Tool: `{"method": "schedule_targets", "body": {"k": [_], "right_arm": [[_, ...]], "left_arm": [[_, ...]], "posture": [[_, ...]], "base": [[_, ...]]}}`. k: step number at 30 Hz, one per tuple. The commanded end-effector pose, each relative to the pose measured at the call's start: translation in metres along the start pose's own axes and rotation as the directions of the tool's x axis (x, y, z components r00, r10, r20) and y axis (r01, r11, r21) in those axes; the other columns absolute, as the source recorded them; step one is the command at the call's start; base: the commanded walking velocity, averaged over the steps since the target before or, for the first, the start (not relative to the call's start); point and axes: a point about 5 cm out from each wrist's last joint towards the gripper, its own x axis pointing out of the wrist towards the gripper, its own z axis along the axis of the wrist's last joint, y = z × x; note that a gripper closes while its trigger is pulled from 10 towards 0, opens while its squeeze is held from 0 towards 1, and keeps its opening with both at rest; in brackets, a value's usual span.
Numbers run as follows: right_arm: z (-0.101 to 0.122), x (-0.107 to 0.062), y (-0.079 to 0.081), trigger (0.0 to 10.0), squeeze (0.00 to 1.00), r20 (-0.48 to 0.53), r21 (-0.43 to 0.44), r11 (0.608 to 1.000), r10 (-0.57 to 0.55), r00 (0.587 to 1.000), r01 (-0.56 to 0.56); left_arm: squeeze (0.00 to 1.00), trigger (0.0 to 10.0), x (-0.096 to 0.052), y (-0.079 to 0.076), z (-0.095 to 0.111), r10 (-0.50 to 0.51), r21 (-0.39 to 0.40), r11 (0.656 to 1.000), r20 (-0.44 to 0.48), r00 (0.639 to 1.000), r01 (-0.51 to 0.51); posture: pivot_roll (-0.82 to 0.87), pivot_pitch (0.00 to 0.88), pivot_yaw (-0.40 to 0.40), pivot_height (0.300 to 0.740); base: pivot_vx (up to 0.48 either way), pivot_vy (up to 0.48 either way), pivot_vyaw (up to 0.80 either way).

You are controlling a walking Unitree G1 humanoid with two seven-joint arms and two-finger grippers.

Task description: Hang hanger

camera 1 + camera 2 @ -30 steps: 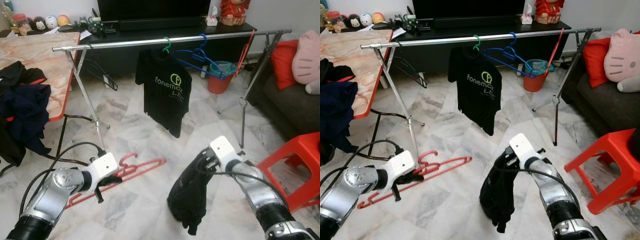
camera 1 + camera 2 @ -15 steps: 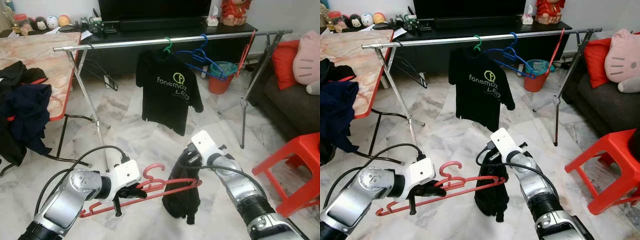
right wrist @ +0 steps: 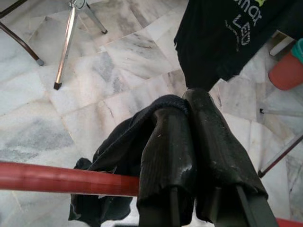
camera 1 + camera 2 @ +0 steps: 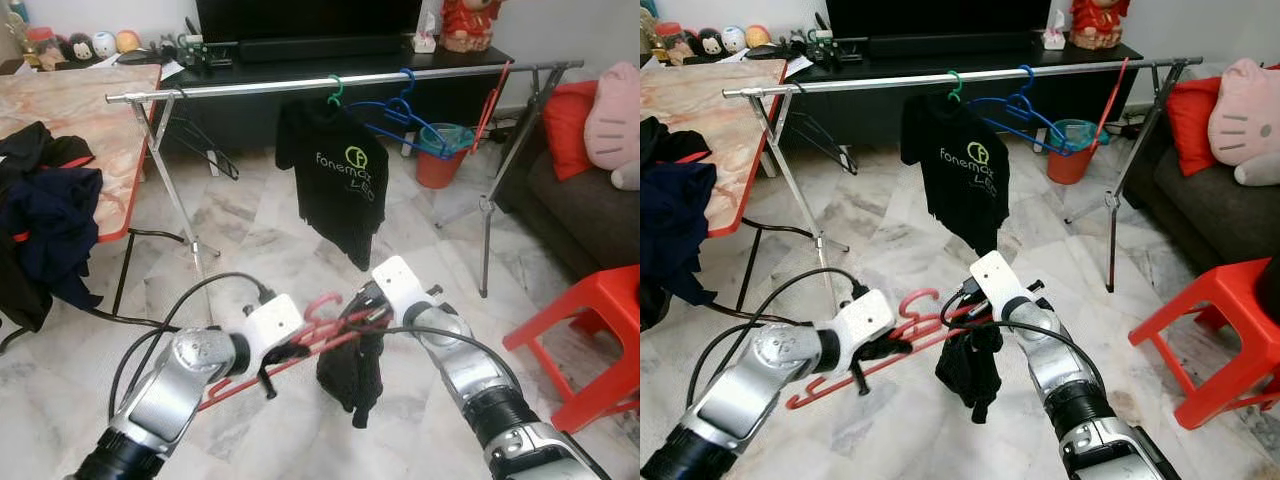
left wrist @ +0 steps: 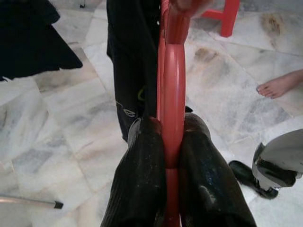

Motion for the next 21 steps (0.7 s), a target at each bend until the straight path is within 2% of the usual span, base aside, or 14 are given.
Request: {"method": "schedule_targets", "body": {"k": [1,10,14,15,21], "right_arm": [[0.01,-0.001,-0.005,10.0,0.0,0.036,-0.005,1.0,-0.011,0.999,0.012],[0.008,-0.002,-0.01,10.0,0.0,0.024,-0.003,1.0,-0.027,0.999,0.027],[0.009,-0.001,-0.007,10.0,0.0,0.027,-0.002,1.0,-0.021,0.999,0.021],[0.01,-0.001,-0.006,10.0,0.0,0.029,-0.001,1.0,-0.018,0.999,0.018],[0.011,-0.001,-0.005,10.0,0.0,0.033,-0.001,1.0,-0.013,0.999,0.013]], "left_arm": [[0.0,10.0,-0.002,0.005,0.0,0.018,0.012,1.0,-0.017,1.0,-0.018],[0.0,10.0,-0.013,-0.002,-0.013,-0.101,0.032,0.994,-0.085,0.991,0.104],[0.0,10.0,-0.012,-0.001,-0.016,-0.082,0.037,0.996,-0.105,0.991,0.087],[0.0,10.0,-0.01,0.003,-0.018,-0.044,0.028,0.998,-0.114,0.993,0.047],[0.0,10.0,-0.006,0.007,-0.017,0.009,0.038,0.999,-0.108,0.994,-0.004]], "posture": [[-0.08,0.0,-0.046,0.74],[-0.07,0.0,-0.047,0.74],[-0.07,0.0,-0.048,0.74],[-0.07,0.0,-0.049,0.74],[-0.07,0.0,-0.048,0.74]], "base": [[0.0,0.0,0.0],[0.0,0.0,0.0],[0.0,0.0,0.0],[0.0,0.0,0.0],[0.0,0.0,0.0]]}}
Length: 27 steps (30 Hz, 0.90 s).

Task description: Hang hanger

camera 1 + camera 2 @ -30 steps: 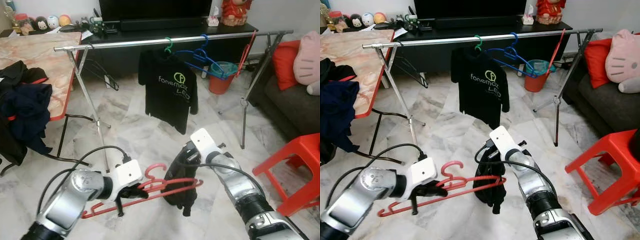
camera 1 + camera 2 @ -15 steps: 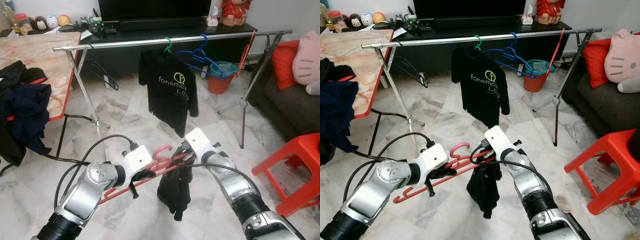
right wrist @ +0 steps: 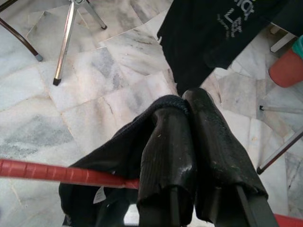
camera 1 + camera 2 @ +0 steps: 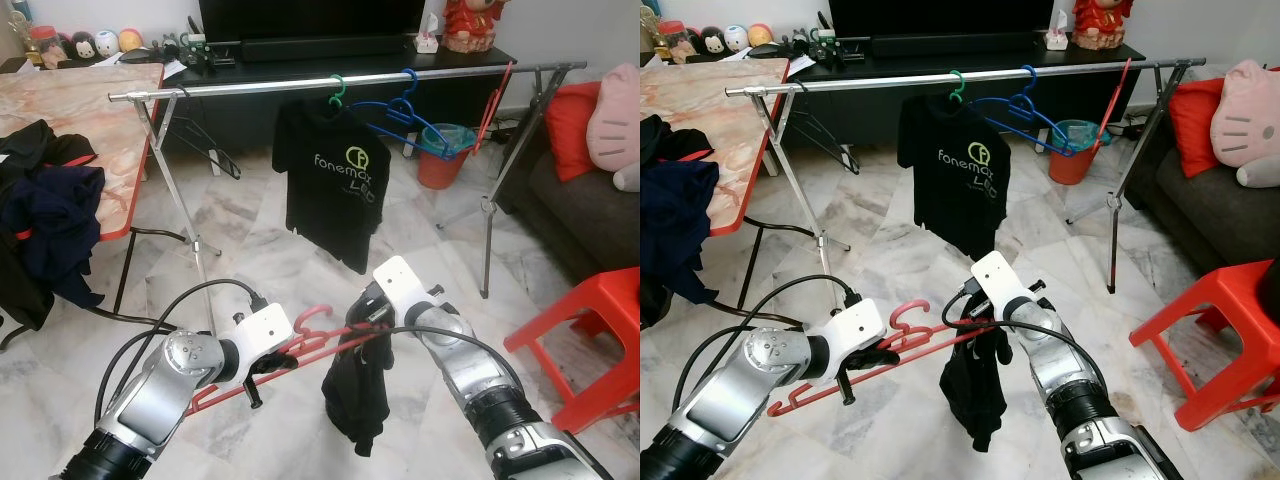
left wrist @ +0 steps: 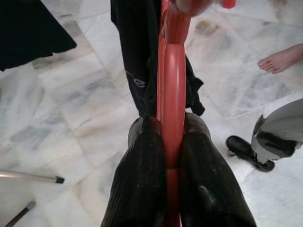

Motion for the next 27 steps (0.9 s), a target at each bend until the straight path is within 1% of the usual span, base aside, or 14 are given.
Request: {"method": "schedule_targets", "body": {"k": [1,5,8,12,17,19,27], "right_arm": [[0.013,0.0,-0.003,10.0,0.0,0.05,-0.001,1.0,-0.008,0.999,0.009],[0.014,-0.001,-0.001,10.0,0.0,0.052,-0.001,1.0,-0.004,0.999,0.004],[0.014,-0.001,-0.001,10.0,0.0,0.053,-0.002,1.0,-0.003,0.999,0.003],[0.016,0.0,0.0,10.0,0.0,0.056,-0.002,1.0,-0.001,0.998,0.001],[0.02,0.0,0.003,10.0,0.0,0.065,-0.007,1.0,0.019,0.998,-0.019],[0.022,0.0,0.007,10.0,0.0,0.072,-0.018,0.999,0.045,0.996,-0.044],[0.025,-0.001,0.01,10.0,0.0,0.081,-0.025,0.998,0.06,0.995,-0.058]], "left_arm": [[0.0,10.0,0.0,0.006,0.003,0.033,0.027,0.999,-0.005,0.999,-0.033],[0.0,10.0,0.003,0.009,0.003,0.075,0.027,0.997,-0.011,0.997,-0.074],[0.0,10.0,0.003,0.011,0.002,0.087,0.036,0.996,-0.024,0.996,-0.086],[0.0,10.0,0.005,0.017,0.005,0.134,0.024,0.991,-0.013,0.991,-0.133],[0.0,10.0,0.007,0.017,0.008,0.133,0.017,0.991,0.004,0.991,-0.133],[0.0,10.0,0.01,0.018,0.01,0.167,0.016,0.986,0.009,0.986,-0.167],[0.0,10.0,0.013,0.021,0.013,0.195,0.01,0.981,0.022,0.981,-0.195]], "posture": [[-0.07,0.0,-0.048,0.74],[-0.08,0.0,-0.047,0.74],[-0.08,0.0,-0.047,0.74],[-0.07,0.0,-0.048,0.74],[-0.08,0.0,-0.048,0.74],[-0.08,0.0,-0.048,0.74],[-0.08,0.0,-0.048,0.74]], "base": [[0.0,0.0,0.0],[0.0,0.0,0.0],[0.0,0.0,0.0],[0.0,0.0,0.0],[0.0,0.0,0.0],[0.0,0.0,0.0],[0.0,0.0,0.0]]}}
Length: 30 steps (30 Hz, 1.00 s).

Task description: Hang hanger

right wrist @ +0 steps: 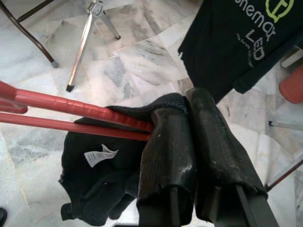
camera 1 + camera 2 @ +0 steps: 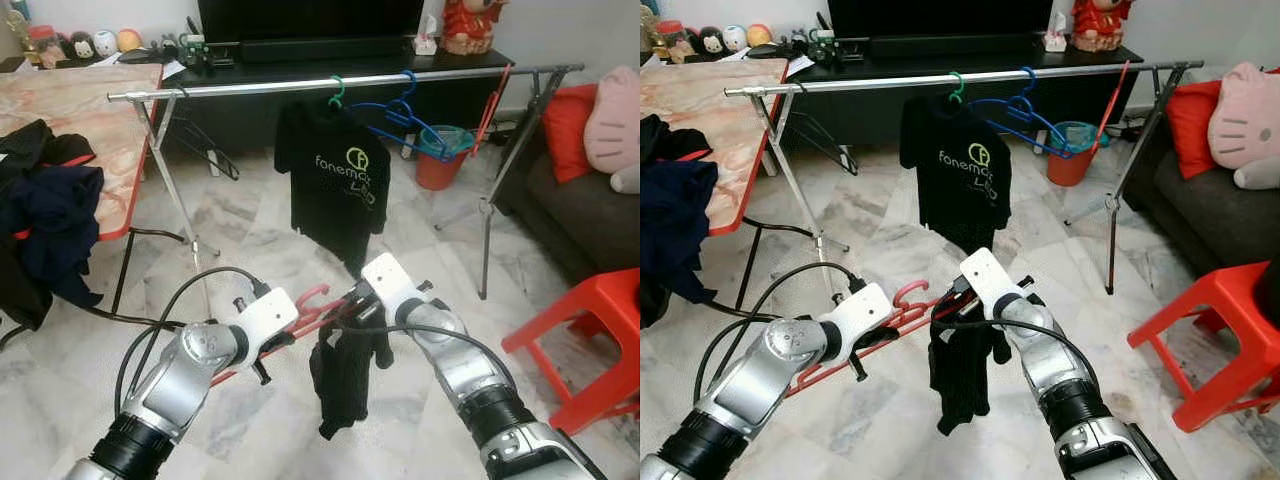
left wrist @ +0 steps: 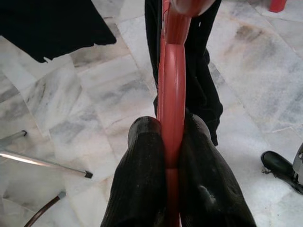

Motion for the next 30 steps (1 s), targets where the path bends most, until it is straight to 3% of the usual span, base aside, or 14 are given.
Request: {"method": "schedule_targets", "body": {"k": [1,9,16,20,23,30], "right_arm": [[0.011,-0.001,-0.001,10.0,0.0,0.039,-0.007,1.0,-0.001,0.999,0.001],[0.014,-0.001,-0.001,10.0,0.0,0.044,-0.008,1.0,-0.007,0.999,0.007],[0.015,-0.001,-0.002,10.0,0.0,0.044,-0.004,1.0,-0.013,0.999,0.013],[0.016,-0.001,-0.001,10.0,0.0,0.047,-0.007,1.0,-0.006,0.999,0.006],[0.019,0.0,0.003,10.0,0.0,0.062,-0.015,1.0,0.02,0.998,-0.019],[0.021,-0.001,0.005,10.0,0.0,0.071,-0.036,0.998,0.045,0.996,-0.042]], "left_arm": [[0.0,10.0,-0.001,0.007,0.006,0.029,0.015,0.999,0.022,0.999,-0.03],[0.0,10.0,0.005,0.008,0.003,0.078,0.054,0.996,-0.024,0.997,-0.077],[0.0,10.0,0.011,0.012,0.003,0.147,0.036,0.989,-0.048,0.988,-0.146],[0.0,10.0,0.012,0.002,0.011,0.056,-0.016,0.998,0.018,0.998,-0.056],[0.0,10.0,0.008,-0.015,0.015,-0.107,-0.001,0.994,0.068,0.992,0.107],[0.0,10.0,0.003,-0.021,0.013,-0.187,-0.001,0.982,0.08,0.979,0.187]], "posture": [[-0.08,0.0,-0.049,0.74],[-0.08,0.0,-0.049,0.74],[-0.08,0.0,-0.048,0.74],[-0.08,0.0,-0.045,0.74],[-0.08,0.0,-0.045,0.74],[-0.08,0.0,-0.045,0.74]], "base": [[0.0,0.0,0.0],[0.0,0.0,0.0],[0.0,0.0,0.0],[0.0,0.0,0.0],[0.0,0.0,0.0],[0.0,0.0,0.0]]}}
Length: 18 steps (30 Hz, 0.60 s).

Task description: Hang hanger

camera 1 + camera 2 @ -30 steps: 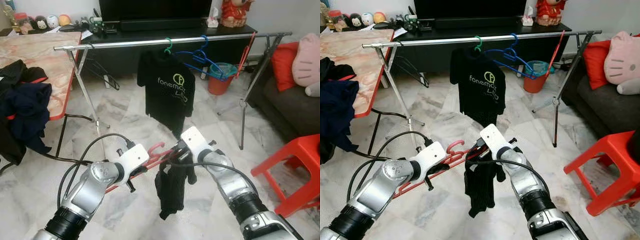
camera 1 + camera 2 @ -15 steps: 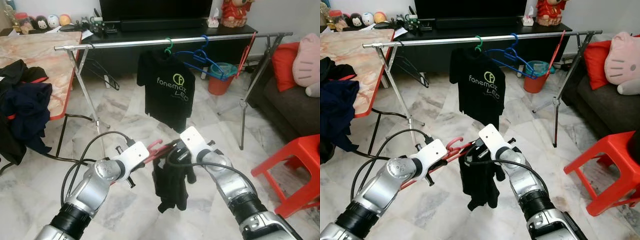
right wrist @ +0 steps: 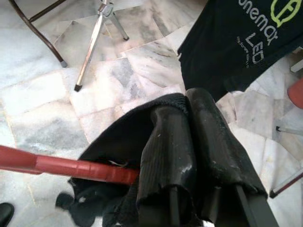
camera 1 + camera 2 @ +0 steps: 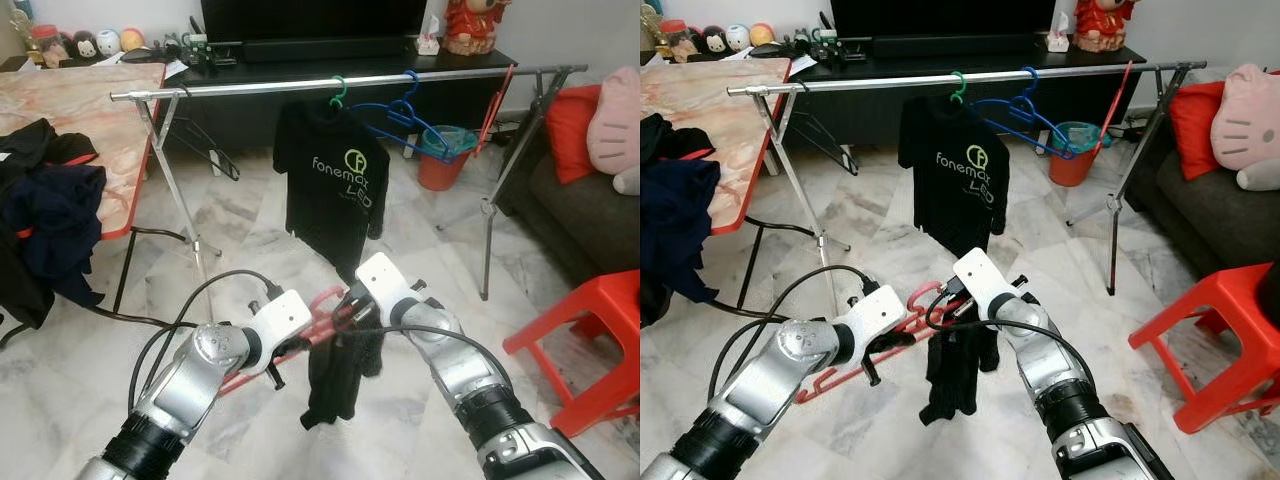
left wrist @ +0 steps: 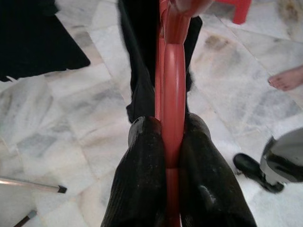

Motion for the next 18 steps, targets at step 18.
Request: {"method": "schedule_targets", "body": {"k": [18], "right_arm": [[0.031,-0.005,0.01,10.0,0.0,0.075,-0.085,0.992,0.099,0.992,-0.093]], "left_arm": [[0.0,10.0,0.01,0.01,-0.005,0.146,0.058,0.989,-0.13,0.981,-0.139]], "posture": [[-0.08,0.0,-0.047,0.74]], "base": [[0.0,0.0,0.0]]}}
